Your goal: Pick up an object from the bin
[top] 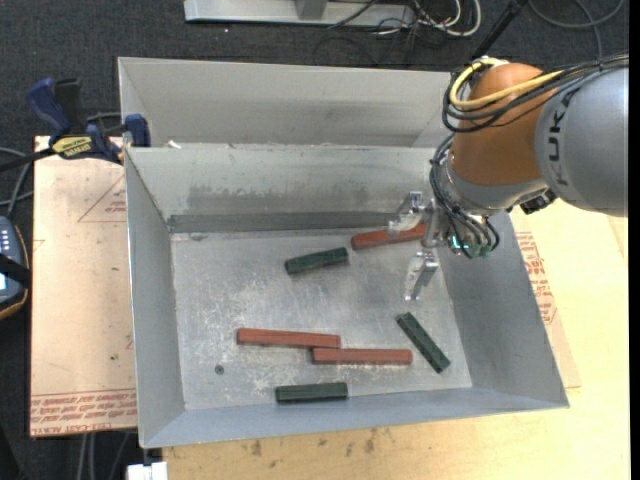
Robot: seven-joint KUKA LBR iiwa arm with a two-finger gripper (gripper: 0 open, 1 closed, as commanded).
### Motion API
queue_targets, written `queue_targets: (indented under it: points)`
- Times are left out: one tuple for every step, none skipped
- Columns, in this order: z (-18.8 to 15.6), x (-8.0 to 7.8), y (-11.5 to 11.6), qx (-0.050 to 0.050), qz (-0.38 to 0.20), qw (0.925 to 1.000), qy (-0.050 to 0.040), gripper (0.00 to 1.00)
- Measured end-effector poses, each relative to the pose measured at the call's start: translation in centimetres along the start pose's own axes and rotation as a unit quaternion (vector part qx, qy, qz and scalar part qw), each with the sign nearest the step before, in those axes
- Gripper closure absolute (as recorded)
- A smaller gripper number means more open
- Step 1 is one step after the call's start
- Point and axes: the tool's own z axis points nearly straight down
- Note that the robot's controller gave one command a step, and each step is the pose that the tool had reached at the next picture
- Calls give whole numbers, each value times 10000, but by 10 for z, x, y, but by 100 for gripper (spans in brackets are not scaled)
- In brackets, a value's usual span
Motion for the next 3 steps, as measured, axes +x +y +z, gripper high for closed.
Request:
queue_targets:
  points:
    - [-5, -2, 0, 4, -6, 10000, -38, 0]
    - [32, 46, 24, 10, -149, 9999, -63, 0]
    - [46, 77, 36, -6, -796, 9968, -25, 0]
